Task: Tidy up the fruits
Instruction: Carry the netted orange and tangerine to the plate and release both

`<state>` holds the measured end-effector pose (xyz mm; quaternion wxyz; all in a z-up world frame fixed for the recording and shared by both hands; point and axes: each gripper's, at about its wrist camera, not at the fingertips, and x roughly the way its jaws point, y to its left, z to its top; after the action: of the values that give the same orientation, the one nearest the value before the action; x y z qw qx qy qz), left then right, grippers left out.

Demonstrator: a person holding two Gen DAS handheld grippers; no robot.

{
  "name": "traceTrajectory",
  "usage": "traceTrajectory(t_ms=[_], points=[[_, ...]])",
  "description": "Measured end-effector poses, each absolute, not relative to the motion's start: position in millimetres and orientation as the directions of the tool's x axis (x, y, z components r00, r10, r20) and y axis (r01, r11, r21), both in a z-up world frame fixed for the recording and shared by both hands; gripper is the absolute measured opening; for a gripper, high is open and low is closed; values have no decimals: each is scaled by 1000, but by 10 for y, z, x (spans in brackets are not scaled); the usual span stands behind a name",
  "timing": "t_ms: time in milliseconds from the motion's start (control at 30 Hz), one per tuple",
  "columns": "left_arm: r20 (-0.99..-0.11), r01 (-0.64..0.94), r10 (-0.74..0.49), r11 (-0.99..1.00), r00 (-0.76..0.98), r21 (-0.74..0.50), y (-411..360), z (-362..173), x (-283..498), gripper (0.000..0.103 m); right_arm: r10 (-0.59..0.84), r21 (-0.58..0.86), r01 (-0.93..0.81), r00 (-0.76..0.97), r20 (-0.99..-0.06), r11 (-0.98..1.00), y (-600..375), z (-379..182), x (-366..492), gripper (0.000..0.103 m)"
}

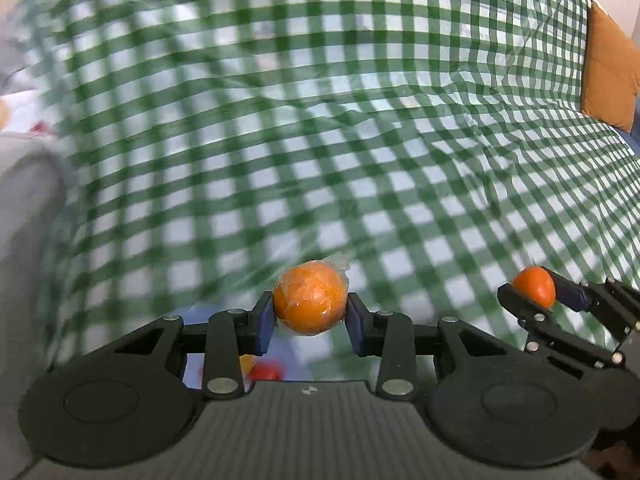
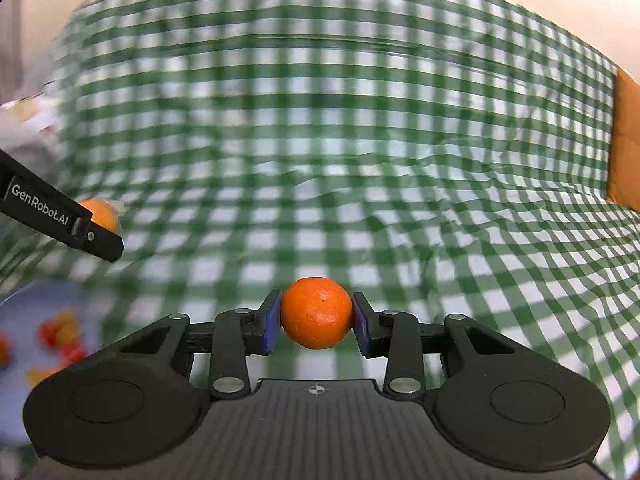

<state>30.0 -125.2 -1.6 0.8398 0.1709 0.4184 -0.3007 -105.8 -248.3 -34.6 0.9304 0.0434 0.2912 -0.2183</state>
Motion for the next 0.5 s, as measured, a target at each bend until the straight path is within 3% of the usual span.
traceTrajectory(t_ms=[500], points=[[-754, 485, -288, 873, 590, 47, 711, 553, -753, 41, -169, 30, 229, 793, -585, 973, -1128, 237, -1777, 38]])
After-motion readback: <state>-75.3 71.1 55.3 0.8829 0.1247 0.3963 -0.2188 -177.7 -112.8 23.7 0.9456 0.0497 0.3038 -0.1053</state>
